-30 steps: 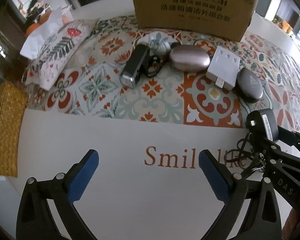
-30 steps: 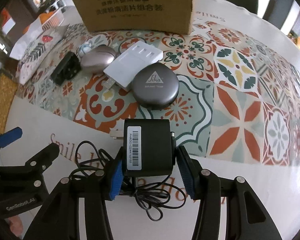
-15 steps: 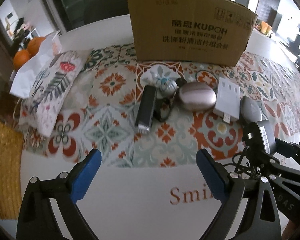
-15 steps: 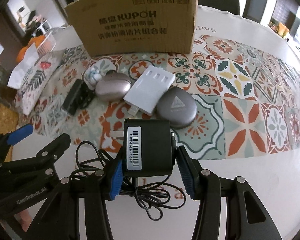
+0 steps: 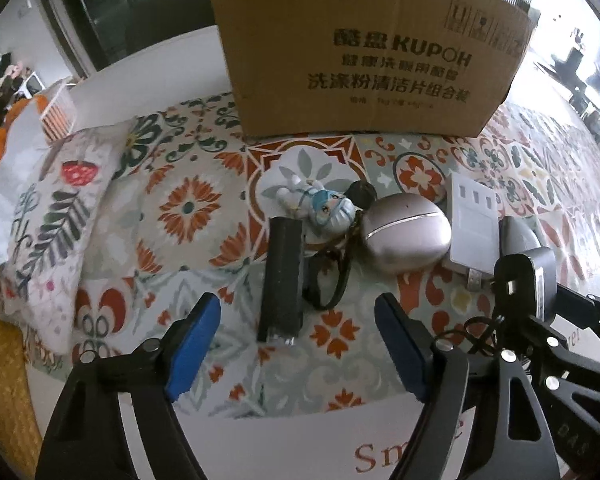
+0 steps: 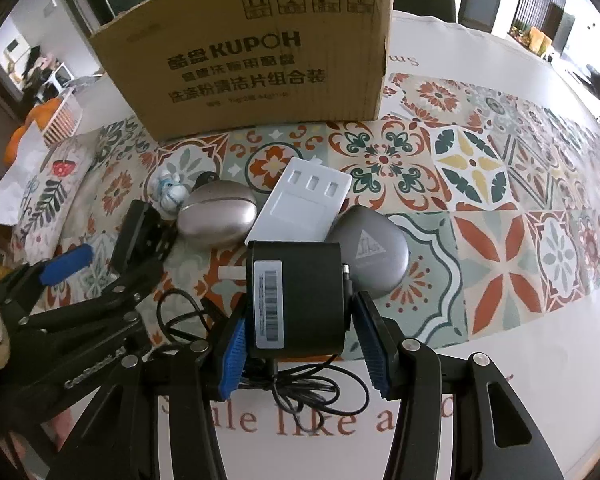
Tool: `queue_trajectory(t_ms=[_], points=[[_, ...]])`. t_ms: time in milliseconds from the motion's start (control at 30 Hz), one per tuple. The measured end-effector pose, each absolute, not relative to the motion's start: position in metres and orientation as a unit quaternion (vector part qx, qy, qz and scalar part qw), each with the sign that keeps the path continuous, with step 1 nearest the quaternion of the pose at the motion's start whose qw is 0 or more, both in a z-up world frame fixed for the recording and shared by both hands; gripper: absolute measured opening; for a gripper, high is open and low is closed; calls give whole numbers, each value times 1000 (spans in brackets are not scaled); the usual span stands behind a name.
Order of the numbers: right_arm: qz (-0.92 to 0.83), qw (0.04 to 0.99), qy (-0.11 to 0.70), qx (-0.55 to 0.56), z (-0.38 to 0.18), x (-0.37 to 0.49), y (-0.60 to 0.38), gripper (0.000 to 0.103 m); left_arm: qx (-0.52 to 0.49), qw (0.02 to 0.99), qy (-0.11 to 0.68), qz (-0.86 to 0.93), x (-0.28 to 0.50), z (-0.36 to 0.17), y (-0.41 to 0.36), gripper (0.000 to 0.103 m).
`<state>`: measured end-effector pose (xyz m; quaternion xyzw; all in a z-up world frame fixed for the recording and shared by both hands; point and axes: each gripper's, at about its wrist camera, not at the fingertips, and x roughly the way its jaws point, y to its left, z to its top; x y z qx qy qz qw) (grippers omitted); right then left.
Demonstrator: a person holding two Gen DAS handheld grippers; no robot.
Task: Organize rigid objects
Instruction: 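Lower left tool onto black flashlight and close it while right tool holds adapter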
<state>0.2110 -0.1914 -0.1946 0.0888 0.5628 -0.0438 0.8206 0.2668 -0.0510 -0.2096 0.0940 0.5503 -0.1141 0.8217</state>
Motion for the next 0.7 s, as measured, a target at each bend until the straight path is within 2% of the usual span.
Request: queue_trajectory(t_ms=[233, 333, 467, 700], points=[[-56, 818, 567, 81, -199, 219, -191, 51, 110, 821, 548, -120, 279, -222, -55, 67], [-59, 818, 567, 78, -200, 222, -189, 51, 106, 816, 553, -131, 284, -227, -57, 53], [-56, 817, 568, 78, -200, 223, -187, 51, 89, 816, 554, -140, 286, -230, -55, 43], [-49, 819, 567, 80, -198, 218, -185, 51, 62, 818, 552, -146, 270, -225, -38, 41]])
